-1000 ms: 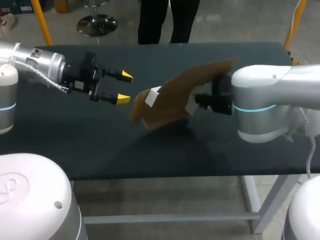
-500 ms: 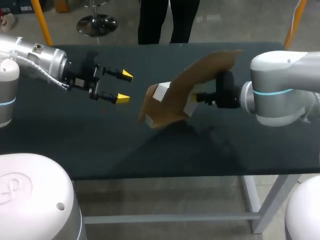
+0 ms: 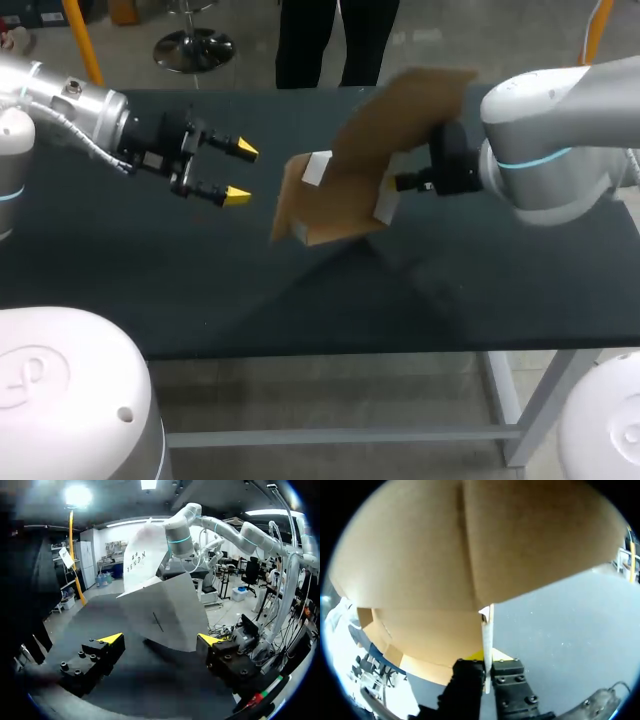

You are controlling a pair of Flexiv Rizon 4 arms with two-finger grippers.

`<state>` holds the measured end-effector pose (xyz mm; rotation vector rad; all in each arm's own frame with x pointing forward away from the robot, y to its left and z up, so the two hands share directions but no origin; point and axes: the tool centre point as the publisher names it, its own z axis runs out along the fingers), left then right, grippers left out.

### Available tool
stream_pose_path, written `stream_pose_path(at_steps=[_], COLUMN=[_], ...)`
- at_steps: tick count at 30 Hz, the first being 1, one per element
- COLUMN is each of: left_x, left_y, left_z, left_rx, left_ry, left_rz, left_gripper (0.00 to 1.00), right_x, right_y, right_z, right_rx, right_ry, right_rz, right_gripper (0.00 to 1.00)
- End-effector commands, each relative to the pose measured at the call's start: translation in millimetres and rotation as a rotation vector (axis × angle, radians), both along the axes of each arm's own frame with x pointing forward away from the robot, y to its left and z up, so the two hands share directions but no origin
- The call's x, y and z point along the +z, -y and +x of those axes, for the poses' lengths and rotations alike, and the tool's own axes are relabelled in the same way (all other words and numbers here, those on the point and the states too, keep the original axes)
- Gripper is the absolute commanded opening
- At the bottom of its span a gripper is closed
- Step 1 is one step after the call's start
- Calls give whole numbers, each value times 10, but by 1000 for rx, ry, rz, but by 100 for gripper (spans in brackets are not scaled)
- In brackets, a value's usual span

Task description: Assemble the packaging by folding the flat box into shape, placing the metal phone stand inside, and closing the box properly

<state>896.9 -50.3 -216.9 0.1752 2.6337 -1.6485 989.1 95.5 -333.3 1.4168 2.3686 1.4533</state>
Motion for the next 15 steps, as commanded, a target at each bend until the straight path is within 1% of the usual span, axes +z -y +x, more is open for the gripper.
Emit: stream_pose_path(at_steps=[1, 9, 11, 12, 13, 15], left_x=[19, -38, -66, -79, -79, -79], left_y=[-18, -97, -117, -129, -129, -129], left_z=[-19, 14, 35, 50, 50, 50], left_rx=[8, 53, 77, 78, 78, 78], left_ry=[6, 26, 13, -10, -10, -10], left_rz=[33, 100, 152, 185, 185, 185], left_gripper=[100, 100, 100, 100, 100, 100], right_x=[57, 64, 56, 45, 34, 34], right_y=[14, 147, 178, 202, 252, 252], right_z=[-18, -38, -69, -81, -96, -96], right_rx=[109, 87, 53, 17, -30, -30], right_ry=[-231, -329, -414, -433, -431, -431], right_rz=[-197, -289, -368, -408, -444, -444], right_gripper=[0, 0, 0, 0, 0, 0])
